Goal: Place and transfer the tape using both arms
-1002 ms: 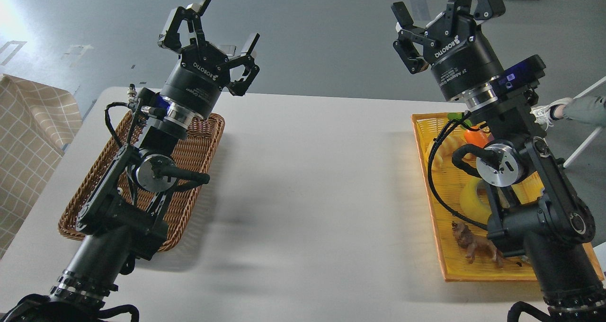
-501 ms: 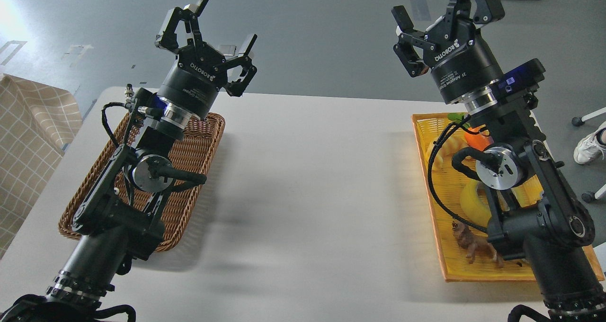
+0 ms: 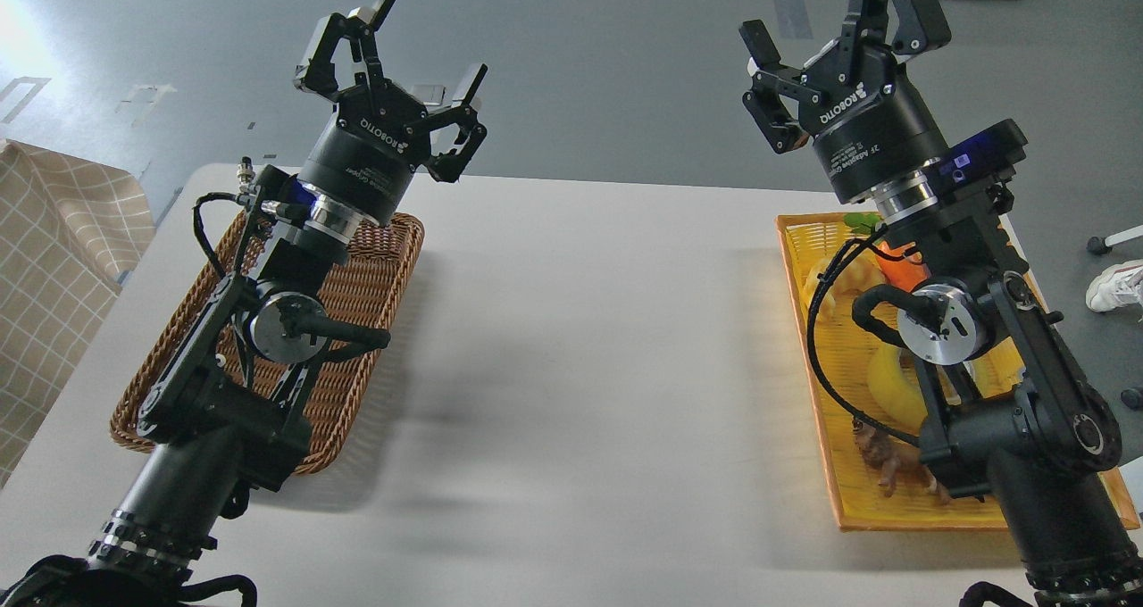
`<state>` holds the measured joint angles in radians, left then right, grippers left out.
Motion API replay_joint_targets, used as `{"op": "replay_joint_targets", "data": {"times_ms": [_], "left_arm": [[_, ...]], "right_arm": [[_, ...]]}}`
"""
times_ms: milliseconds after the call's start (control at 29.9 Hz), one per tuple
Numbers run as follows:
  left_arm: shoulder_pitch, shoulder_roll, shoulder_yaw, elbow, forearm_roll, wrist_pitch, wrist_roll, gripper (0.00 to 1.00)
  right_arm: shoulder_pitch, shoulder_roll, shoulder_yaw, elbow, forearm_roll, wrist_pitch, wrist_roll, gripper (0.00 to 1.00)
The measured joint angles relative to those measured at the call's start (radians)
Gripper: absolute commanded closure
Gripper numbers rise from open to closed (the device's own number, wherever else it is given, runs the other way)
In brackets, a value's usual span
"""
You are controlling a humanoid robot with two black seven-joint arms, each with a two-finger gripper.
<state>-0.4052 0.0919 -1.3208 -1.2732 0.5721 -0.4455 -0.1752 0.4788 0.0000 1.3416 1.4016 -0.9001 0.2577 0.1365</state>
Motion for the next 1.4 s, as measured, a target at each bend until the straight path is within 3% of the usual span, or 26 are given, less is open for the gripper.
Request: {"op": "replay_joint_targets", "data": {"times_ms": [1403], "left_arm": [[0.058,0.002,-0.001,-0.057,0.016,0.003,0.001,0.02]], "right_arm": [[-0.026,0.0,-0.003,0.008,0.001,0.003,0.0,0.0]]}}
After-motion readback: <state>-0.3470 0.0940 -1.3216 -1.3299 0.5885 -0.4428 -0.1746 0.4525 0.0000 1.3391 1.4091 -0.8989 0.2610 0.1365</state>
